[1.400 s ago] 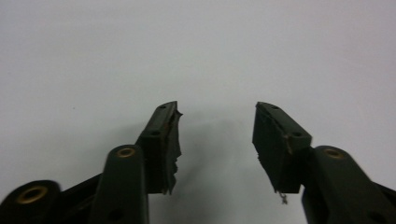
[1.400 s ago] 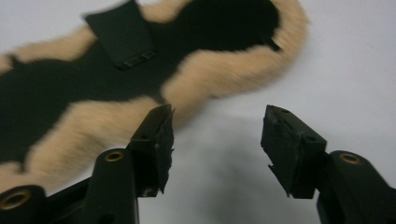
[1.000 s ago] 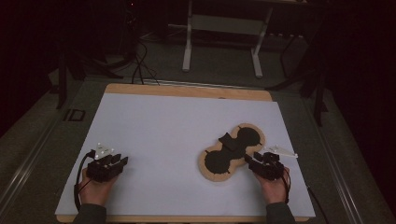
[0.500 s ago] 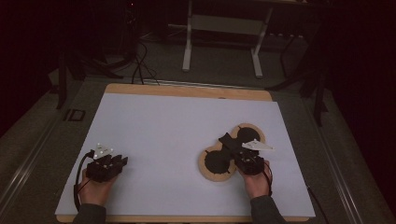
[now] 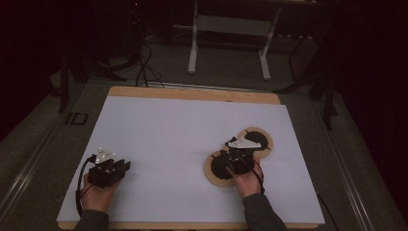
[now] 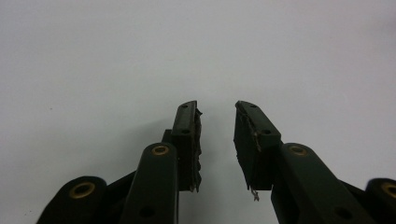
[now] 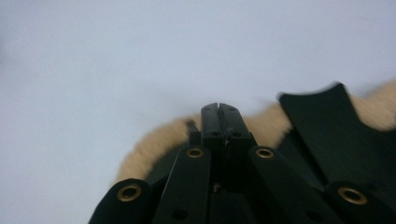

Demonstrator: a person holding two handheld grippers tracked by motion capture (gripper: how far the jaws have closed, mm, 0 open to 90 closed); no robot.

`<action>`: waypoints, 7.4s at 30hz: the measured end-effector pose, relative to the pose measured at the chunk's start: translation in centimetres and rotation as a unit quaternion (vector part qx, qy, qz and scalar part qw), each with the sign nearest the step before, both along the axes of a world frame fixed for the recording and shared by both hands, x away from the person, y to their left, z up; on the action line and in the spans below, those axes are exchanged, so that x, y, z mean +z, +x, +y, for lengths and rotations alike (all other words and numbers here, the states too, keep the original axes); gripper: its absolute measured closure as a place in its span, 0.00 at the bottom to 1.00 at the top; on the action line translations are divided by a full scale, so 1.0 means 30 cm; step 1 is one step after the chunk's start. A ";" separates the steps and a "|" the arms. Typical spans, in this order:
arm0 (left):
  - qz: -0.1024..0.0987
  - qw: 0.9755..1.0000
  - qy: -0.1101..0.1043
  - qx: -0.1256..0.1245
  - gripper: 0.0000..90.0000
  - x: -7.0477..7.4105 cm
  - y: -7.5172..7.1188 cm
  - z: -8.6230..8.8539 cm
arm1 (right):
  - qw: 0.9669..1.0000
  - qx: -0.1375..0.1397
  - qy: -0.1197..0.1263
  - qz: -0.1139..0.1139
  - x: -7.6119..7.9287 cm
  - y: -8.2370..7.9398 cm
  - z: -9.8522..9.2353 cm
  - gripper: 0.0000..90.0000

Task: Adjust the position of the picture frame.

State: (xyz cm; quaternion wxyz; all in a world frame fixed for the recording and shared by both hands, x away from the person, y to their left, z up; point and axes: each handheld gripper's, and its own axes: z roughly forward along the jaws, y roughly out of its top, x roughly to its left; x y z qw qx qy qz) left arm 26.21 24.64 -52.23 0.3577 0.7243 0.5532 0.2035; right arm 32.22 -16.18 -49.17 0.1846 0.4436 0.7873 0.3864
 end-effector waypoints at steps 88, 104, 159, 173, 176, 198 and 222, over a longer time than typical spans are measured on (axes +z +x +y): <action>0.005 1.000 0.008 0.000 0.75 -0.001 0.003 -0.001 | 0.986 0.090 -0.116 0.083 -0.059 -0.106 0.015 1.00; 0.003 1.000 0.003 -0.003 0.74 0.000 0.002 -0.004 | 0.983 0.094 -0.129 0.093 -0.051 -0.142 -0.056 1.00; 0.004 1.000 -0.009 -0.013 0.73 -0.001 -0.002 -0.006 | 0.975 -0.194 -0.013 0.105 -0.092 0.183 -0.463 1.00; -0.002 1.000 -0.019 -0.008 0.73 0.004 -0.008 0.005 | 0.981 -0.155 -0.025 0.114 -0.087 0.223 -0.328 1.00; -0.003 1.000 -0.019 -0.008 0.73 0.005 -0.009 0.006 | 0.983 -0.137 -0.030 0.116 -0.084 0.233 -0.285 1.00; -0.008 1.000 -0.019 -0.009 0.74 0.010 -0.014 0.004 | 0.989 -0.015 -0.083 0.119 -0.073 0.245 0.134 1.00; -0.011 1.000 -0.008 -0.016 0.74 0.014 -0.013 -0.003 | 0.986 0.096 -0.086 0.110 -0.075 0.175 0.302 1.00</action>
